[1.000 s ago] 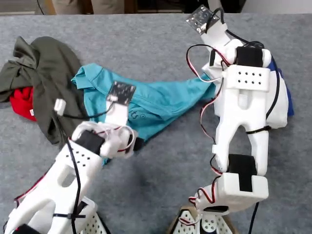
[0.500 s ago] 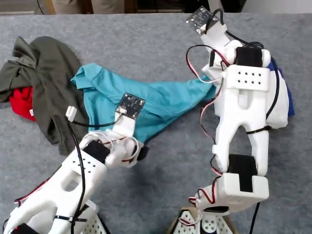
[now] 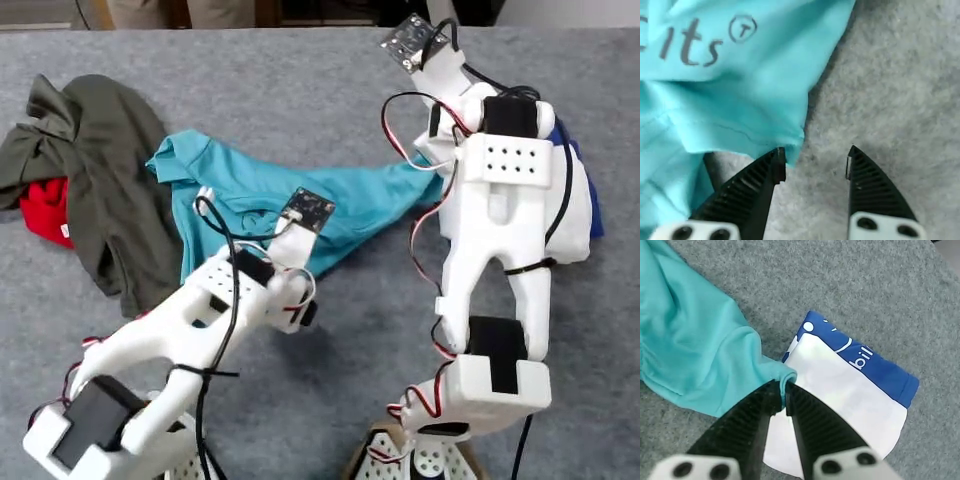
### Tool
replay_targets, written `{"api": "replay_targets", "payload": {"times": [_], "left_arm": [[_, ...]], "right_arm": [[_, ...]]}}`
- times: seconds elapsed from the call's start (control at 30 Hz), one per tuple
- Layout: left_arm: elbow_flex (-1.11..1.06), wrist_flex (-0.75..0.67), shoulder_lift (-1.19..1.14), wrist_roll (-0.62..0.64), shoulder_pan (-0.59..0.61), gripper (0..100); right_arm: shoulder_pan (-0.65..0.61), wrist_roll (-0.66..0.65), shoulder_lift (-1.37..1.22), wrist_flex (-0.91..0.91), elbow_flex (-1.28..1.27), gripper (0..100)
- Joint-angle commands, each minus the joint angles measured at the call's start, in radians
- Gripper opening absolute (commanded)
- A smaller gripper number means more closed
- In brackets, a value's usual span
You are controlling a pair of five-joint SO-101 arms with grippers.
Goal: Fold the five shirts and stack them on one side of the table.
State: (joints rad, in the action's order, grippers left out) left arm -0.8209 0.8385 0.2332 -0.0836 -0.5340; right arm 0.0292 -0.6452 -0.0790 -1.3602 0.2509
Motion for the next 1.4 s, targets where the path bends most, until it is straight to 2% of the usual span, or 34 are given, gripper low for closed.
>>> {"api": "replay_targets", "payload": {"times": [0.0,0.13,0.37,0.6,0.73,0.83,0.97,1.13,1.3,1.37], "left_arm": [[0.046,-0.031,-0.021,-0.046,0.035,21],[0.072,-0.023,-0.021,-0.057,0.049,21],[0.232,0.193,0.047,-0.057,0.035,20],[0.19,0.054,-0.104,-0.129,0.072,20],[0.239,0.055,-0.269,-0.129,0.106,20],[0.333,0.126,-0.341,-0.127,0.115,20],[0.387,0.16,-0.383,-0.127,0.107,14],[0.384,0.13,-0.39,-0.127,0.109,1],[0.393,0.16,-0.349,-0.126,0.12,2],[0.416,0.25,-0.269,-0.124,0.12,2]], "right_arm": [[-0.008,-0.005,0.047,0.014,0.008,0.2],[-0.008,-0.005,0.047,0.018,0.005,0.2],[-0.008,-0.006,0.047,0.02,0.012,0.2],[-0.008,-0.009,0.047,0.041,0.013,0.2],[-0.008,-0.011,0.047,0.041,0.013,0.2],[-0.008,-0.009,0.047,0.041,0.013,0.2],[-0.008,-0.009,0.047,0.041,0.013,0.2],[-0.007,-0.005,0.047,0.041,0.013,0.2],[-0.007,-0.005,0.048,0.041,0.015,0.2],[0.001,0.0,0.053,0.04,0.024,0.2]]}}
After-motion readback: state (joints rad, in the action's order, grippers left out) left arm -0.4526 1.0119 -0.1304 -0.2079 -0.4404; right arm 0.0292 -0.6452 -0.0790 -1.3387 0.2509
